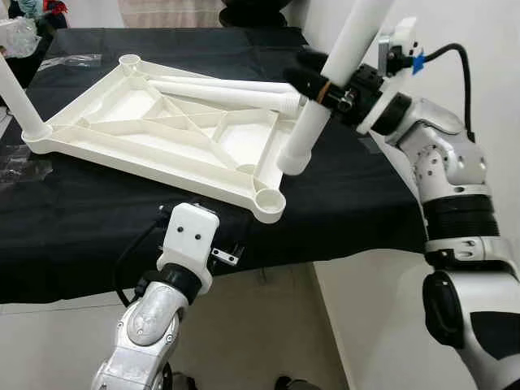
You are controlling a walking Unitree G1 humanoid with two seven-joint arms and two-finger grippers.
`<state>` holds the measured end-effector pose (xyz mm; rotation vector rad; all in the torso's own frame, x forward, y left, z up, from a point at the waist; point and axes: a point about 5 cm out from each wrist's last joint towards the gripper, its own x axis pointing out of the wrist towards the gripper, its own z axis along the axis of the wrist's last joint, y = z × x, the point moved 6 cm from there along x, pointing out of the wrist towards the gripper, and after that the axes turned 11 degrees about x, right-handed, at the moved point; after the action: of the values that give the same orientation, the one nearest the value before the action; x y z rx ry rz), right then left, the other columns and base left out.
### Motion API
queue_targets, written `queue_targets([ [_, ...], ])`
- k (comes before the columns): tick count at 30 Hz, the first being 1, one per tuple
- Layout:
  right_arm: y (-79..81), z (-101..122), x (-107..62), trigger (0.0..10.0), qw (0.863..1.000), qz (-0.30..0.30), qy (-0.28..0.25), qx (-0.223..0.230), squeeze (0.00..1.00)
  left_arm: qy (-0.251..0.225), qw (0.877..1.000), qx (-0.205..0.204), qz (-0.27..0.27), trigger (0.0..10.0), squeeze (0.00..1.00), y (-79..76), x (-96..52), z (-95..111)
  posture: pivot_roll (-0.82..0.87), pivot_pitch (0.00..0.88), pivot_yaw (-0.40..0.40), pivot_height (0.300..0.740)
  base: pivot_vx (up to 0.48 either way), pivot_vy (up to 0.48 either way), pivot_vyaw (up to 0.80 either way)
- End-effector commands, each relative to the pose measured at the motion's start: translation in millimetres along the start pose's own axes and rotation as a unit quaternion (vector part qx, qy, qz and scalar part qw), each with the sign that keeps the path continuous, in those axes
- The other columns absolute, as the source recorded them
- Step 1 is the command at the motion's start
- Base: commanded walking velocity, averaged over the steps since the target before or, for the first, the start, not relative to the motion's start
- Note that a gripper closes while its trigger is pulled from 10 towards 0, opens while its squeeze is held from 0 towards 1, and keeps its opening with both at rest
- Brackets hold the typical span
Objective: Building children table
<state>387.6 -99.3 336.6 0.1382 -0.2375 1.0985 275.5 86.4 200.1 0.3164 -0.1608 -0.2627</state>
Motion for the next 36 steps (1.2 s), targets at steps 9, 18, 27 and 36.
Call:
queue_targets([
  [9, 24.4, -36.1, 16.0, 10.0, 0.992, 0.09, 0.088, 0.006, 0.0, -0.008, 0.993, -0.052, -0.106, 10.0, 0.0, -36.5, -17.2, 5.3, 0.02, 0.179, -0.089, 0.74, 0.0, 0.0, 0.0],
  [18, 27.0, -41.3, 39.7, 10.0, 0.989, 0.116, 0.068, 0.06, 0.0, -0.013, 0.99, -0.068, -0.123, 10.0, 0.0, -47.4, -25.3, 14.4, 0.04, 0.209, -0.119, 0.74, 0.0, 0.0, 0.0],
  [27, 31.0, -41.8, 41.0, 10.0, 0.987, 0.136, 0.065, 0.061, 0.0, -0.009, 0.99, -0.071, -0.122, 10.0, 0.0, -47.8, -28.7, 14.1, 0.04, 0.225, -0.121, 0.74, 0.0, 0.0, 0.0],
  [36, 26.2, -41.7, 37.2, 10.0, 0.987, 0.139, 0.073, 0.028, 0.0, -0.007, 0.989, -0.07, -0.13, 10.0, 0.0, -49.2, -30.5, 15.2, 0.04, 0.221, -0.11, 0.74, 0.0, 0.0, 0.0],
])
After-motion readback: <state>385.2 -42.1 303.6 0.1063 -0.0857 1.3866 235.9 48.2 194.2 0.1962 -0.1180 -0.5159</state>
